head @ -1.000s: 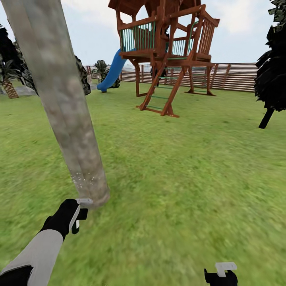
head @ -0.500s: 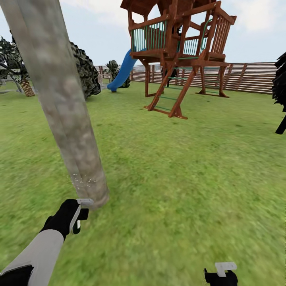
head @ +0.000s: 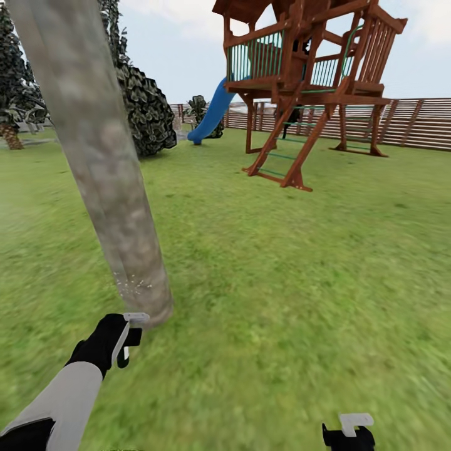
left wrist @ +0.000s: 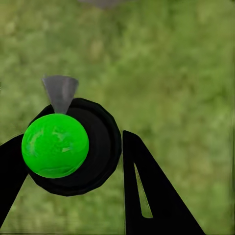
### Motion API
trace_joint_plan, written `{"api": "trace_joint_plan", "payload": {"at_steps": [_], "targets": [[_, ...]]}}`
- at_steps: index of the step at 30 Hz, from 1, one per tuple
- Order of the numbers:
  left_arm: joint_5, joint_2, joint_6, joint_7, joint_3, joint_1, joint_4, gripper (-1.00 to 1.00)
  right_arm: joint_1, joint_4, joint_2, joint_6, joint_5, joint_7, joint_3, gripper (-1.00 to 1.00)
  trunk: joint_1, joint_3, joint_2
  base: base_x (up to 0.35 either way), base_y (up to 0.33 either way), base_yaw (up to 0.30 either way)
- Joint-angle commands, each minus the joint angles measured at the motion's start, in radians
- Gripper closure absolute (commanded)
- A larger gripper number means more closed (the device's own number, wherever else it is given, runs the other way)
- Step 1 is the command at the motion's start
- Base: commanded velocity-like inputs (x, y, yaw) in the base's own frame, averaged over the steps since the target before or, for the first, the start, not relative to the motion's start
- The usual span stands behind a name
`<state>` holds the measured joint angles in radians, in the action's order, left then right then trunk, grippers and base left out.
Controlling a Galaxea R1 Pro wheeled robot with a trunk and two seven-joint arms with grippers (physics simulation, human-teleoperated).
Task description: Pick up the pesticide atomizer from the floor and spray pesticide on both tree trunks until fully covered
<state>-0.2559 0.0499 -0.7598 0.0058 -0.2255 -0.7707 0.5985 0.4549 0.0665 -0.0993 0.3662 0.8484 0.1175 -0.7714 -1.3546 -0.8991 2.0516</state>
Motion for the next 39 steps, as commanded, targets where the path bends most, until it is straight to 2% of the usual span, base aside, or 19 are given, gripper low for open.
{"api": "trace_joint_plan", "payload": {"at_steps": [1, 4, 7, 10, 13, 16, 19, 24, 39], "targets": [[-0.003, 0.000, -0.004, 0.002, -0.003, -0.001, 0.001, 1.00, 0.001, -0.002, 0.000, 0.003, 0.011, 0.005, -0.006, -1.00, 0.000, -0.001, 0.000, 0.105, -0.269, 0.276], [-0.001, 0.000, -0.003, 0.000, -0.004, -0.001, 0.000, 1.00, 0.001, -0.002, 0.000, 0.003, 0.011, 0.005, -0.006, -1.00, 0.000, -0.001, 0.000, 0.155, -0.217, 0.276], [0.075, 0.001, 0.020, 0.004, 0.001, -0.004, 0.003, 1.00, 0.001, -0.002, 0.000, 0.003, 0.011, 0.006, -0.006, -1.00, 0.000, -0.001, 0.000, 0.044, -0.038, 0.276], [0.101, 0.009, 0.022, 0.001, 0.004, -0.016, 0.003, 1.00, 0.001, -0.002, 0.000, 0.003, 0.011, 0.005, -0.006, -1.00, 0.000, -0.001, 0.000, 0.006, -0.005, 0.276], [0.101, 0.009, 0.014, 0.000, 0.006, -0.053, 0.003, 1.00, 0.001, -0.002, 0.000, 0.003, 0.011, 0.005, -0.006, -1.00, 0.000, -0.001, 0.000, 0.001, 0.000, 0.276], [0.098, 0.002, -0.056, 0.000, 0.012, -0.106, 0.004, 1.00, 0.001, -0.002, 0.000, 0.003, 0.011, 0.005, -0.006, -1.00, 0.000, -0.001, 0.000, 0.000, 0.000, 0.234], [0.097, -0.002, -0.074, -0.001, 0.015, -0.124, 0.005, 1.00, 0.001, -0.002, 0.000, 0.003, 0.011, 0.005, -0.006, -1.00, 0.000, -0.001, 0.000, 0.016, -0.006, 0.049], [0.098, -0.003, -0.077, -0.001, 0.015, -0.126, 0.046, 1.00, 0.001, -0.001, -0.002, 0.003, 0.011, 0.005, -0.008, -1.00, 0.000, -0.001, 0.000, 0.216, -0.151, 0.002], [0.098, 0.001, -0.078, -0.001, 0.014, -0.127, 0.051, 1.00, 0.001, -0.002, 0.000, 0.003, 0.011, 0.005, -0.005, -1.00, 0.000, -0.001, 0.000, 0.072, -0.259, 0.000]]}}
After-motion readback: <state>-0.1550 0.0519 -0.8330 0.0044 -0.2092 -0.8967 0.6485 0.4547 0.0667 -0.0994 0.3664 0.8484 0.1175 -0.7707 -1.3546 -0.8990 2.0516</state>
